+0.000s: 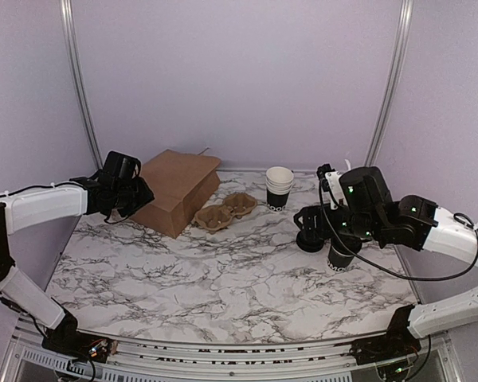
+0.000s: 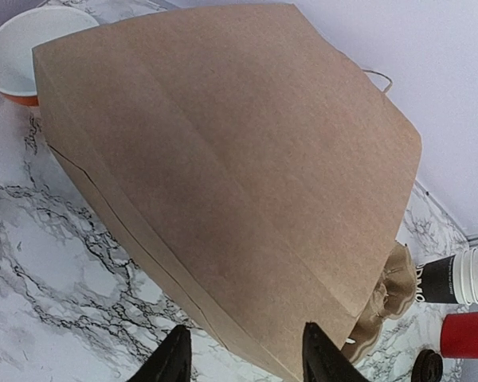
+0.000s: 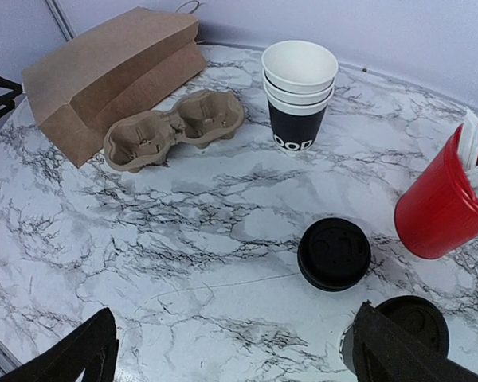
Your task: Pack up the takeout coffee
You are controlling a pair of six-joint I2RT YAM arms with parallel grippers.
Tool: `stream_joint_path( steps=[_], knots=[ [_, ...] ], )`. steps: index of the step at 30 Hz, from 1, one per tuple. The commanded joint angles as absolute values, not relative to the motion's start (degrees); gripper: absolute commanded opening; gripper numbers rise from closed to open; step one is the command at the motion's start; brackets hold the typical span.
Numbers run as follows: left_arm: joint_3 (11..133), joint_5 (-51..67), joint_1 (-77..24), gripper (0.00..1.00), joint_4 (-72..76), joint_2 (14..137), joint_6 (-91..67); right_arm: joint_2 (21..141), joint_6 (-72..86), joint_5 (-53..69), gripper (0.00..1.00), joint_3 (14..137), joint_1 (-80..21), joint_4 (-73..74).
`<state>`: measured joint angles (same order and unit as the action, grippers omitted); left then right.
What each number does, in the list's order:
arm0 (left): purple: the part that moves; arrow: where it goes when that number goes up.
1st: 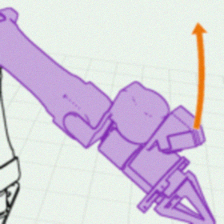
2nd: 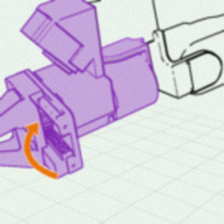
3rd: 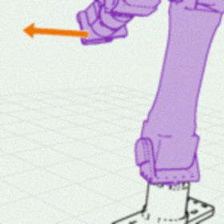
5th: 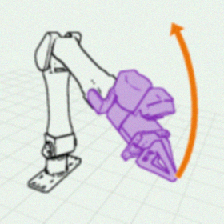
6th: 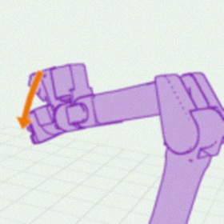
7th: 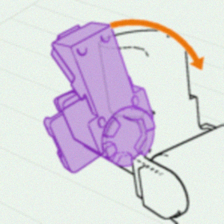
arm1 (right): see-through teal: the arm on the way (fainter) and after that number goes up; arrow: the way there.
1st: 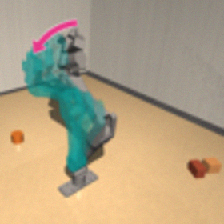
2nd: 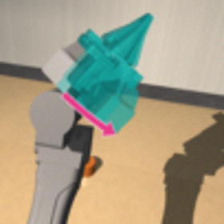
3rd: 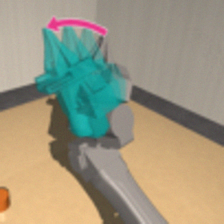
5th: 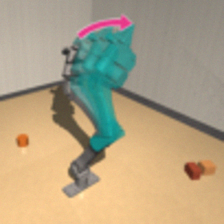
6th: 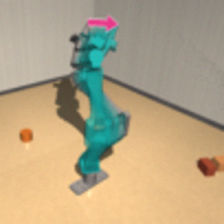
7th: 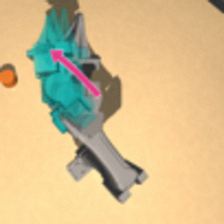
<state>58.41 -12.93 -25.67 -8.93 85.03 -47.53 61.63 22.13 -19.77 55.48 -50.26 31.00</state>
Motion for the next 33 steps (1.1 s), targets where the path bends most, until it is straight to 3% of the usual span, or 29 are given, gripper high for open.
stream_joint_path(
  steps=[1,16,21,33],
  knots=[
    [59.16,-9.26,-23.72,0.47,-5.48,87.44,-50.10,61.04,22.42,-18.83,1.00,56.30,-50.81,28.34],
    [54.69,-5.07,-18.55,0.36,3.60,90.67,-58.11,60.85,21.97,-17.66,1.00,54.73,-50.80,26.39],
    [52.28,-5.54,-17.88,0.19,5.03,90.37,-60.05,60.64,21.94,-17.27,1.00,54.09,-50.80,25.48],
    [39.95,-4.95,-16.80,0.04,9.28,83.44,-62.16,61.49,21.08,-15.82,1.00,52.63,-50.80,22.10]
  ],
)
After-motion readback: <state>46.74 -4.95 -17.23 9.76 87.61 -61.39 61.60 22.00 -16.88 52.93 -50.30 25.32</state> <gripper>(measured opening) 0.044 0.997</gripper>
